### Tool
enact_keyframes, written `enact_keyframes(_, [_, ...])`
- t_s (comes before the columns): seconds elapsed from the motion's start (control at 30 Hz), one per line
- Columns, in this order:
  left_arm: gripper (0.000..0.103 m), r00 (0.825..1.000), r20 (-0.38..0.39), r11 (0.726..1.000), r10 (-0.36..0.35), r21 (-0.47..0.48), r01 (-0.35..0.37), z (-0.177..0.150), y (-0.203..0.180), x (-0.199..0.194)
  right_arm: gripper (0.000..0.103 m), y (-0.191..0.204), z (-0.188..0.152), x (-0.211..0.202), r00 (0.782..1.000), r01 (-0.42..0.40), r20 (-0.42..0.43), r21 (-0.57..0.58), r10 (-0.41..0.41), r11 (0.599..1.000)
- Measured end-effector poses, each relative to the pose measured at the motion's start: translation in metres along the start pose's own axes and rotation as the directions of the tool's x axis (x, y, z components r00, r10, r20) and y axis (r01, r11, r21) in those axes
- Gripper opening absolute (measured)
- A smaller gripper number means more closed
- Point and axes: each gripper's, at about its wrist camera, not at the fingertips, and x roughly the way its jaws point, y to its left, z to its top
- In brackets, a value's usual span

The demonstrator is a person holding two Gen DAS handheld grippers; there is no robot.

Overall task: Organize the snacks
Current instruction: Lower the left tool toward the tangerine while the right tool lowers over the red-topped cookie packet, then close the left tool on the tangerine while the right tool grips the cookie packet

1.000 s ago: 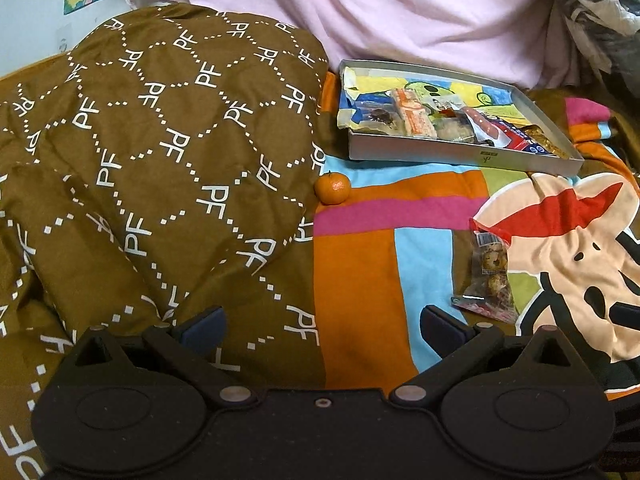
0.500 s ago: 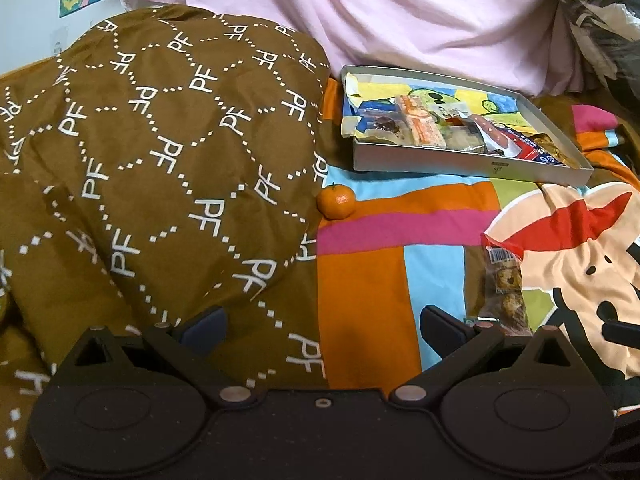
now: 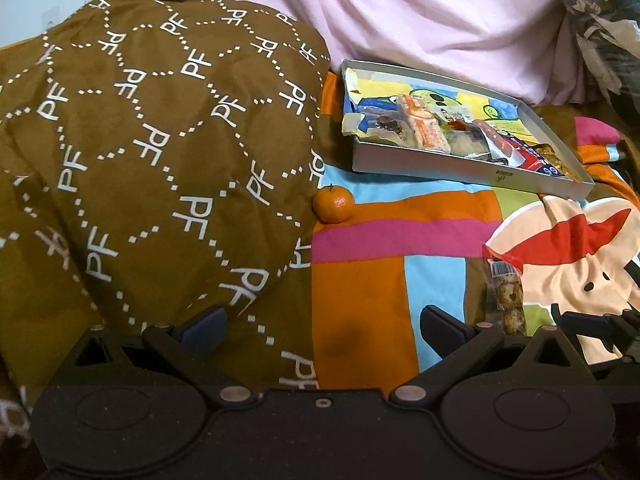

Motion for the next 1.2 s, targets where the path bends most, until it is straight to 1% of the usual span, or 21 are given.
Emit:
enact_keyframes(0.1, [0.102,1.0,0.018,1.0,-0.014,0.002,0.014,0.006,0.001,0.01,0.103,-0.003,0.005,0.01,1.0,-0.005,-0.007,0.024,0.005,1.0])
enact_keyframes(0.17, [0.102,0.999,0.03,0.999,-0.026,0.023,0.026,0.011,-0.001,0.016,0.101,-0.005,0.007,0.016,1.0,-0.005,-0.014,0.049,0.006,0.999])
enact_keyframes(0.27, [0.102,0.996,0.069,0.997,-0.055,0.06,0.051,0.018,-0.006,0.025,0.1,-0.009,0.009,0.025,0.999,-0.017,-0.03,0.082,0.019,0.996])
enact_keyframes(0.33, [0.102,0.994,0.087,0.995,-0.067,0.084,0.06,0.024,-0.009,0.032,0.1,-0.009,0.009,0.029,0.999,-0.022,-0.026,0.08,0.024,0.997])
enact_keyframes(0.43, [0.102,0.989,0.106,0.99,-0.1,0.107,0.089,0.035,-0.014,0.045,0.095,-0.005,0.009,0.034,0.999,-0.027,-0.03,0.061,0.029,0.998])
enact_keyframes(0.57, [0.102,0.983,0.094,0.984,-0.159,0.102,0.149,0.046,-0.011,0.061,0.09,-0.001,0.01,0.037,0.999,-0.036,-0.025,0.04,0.037,0.999])
enact_keyframes(0.77, [0.102,0.968,0.087,0.969,-0.236,0.089,0.229,0.057,-0.004,0.081,0.089,0.006,0.009,0.041,0.999,-0.029,-0.017,0.016,0.029,0.999])
enact_keyframes(0.9, [0.102,0.958,0.08,0.959,-0.277,0.083,0.27,0.062,-0.002,0.092,0.089,0.009,0.007,0.04,0.999,-0.042,-0.016,-0.01,0.042,0.999])
enact_keyframes(0.97, [0.102,0.956,0.079,0.957,-0.282,0.095,0.275,0.062,-0.002,0.096,0.088,0.007,0.007,0.04,0.999,-0.051,-0.017,-0.011,0.051,0.999])
enact_keyframes(1.03, [0.102,0.958,0.073,0.957,-0.276,0.112,0.267,0.064,-0.003,0.099,0.088,0.006,0.006,0.04,0.998,-0.06,-0.016,-0.008,0.06,0.998])
enact_keyframes(1.2, [0.098,0.97,0.038,0.966,-0.242,0.103,0.237,0.068,0.001,0.112,0.091,0.002,0.009,0.041,0.997,-0.08,-0.022,-0.012,0.08,0.997])
